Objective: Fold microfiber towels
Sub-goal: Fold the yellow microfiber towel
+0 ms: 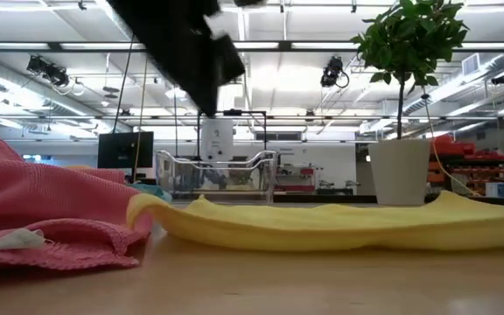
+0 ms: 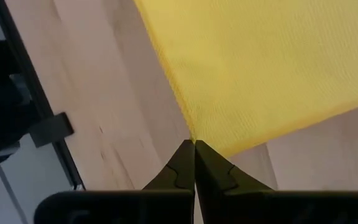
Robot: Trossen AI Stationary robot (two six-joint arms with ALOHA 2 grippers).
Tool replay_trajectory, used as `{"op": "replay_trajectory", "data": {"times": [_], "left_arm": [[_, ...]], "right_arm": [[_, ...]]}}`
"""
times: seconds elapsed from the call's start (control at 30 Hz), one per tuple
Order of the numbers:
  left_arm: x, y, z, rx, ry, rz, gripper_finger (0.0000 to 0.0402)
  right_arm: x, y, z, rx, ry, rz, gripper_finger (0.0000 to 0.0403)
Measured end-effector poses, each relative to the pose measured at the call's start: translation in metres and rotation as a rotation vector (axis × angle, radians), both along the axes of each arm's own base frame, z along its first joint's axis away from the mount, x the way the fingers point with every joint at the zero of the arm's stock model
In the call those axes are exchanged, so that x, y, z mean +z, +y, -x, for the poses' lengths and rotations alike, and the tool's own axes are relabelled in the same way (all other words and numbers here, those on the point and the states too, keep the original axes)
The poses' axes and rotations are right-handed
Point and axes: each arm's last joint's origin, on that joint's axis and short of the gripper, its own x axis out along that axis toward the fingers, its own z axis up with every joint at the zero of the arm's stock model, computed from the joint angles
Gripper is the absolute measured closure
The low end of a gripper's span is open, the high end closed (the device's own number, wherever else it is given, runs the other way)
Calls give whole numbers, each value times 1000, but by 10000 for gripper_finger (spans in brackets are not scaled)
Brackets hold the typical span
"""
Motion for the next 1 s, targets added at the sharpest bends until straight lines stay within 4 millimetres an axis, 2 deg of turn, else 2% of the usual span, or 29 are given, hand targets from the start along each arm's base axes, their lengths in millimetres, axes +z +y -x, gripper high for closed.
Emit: {"op": "replay_trajectory", "data": {"times": [0.13, 0.27, 0.33, 0.5, 0.73, 0.83, 1.0], "left_arm": [[-7, -27, 13, -209, -58, -171, 226], [-11, -41, 19, -355, -140, -373, 239], [-19, -45, 21, -402, -129, -451, 243], [-32, -39, 16, -400, -94, -500, 248], [-54, -18, 25, -381, 14, -600, 249], [-59, -23, 31, -434, 16, -611, 251], [-56, -33, 27, -472, -71, -599, 261]], "right_arm": [[0, 0, -1, -34, -11, 3, 394], [0, 0, -1, -47, -12, 4, 394], [0, -1, -1, -49, -12, 3, 393], [1, -3, -5, -70, -21, -6, 393], [3, -2, -9, -80, -51, -24, 393], [4, -2, -9, -86, -52, -29, 393], [4, -5, -10, -98, -55, -31, 393]]}}
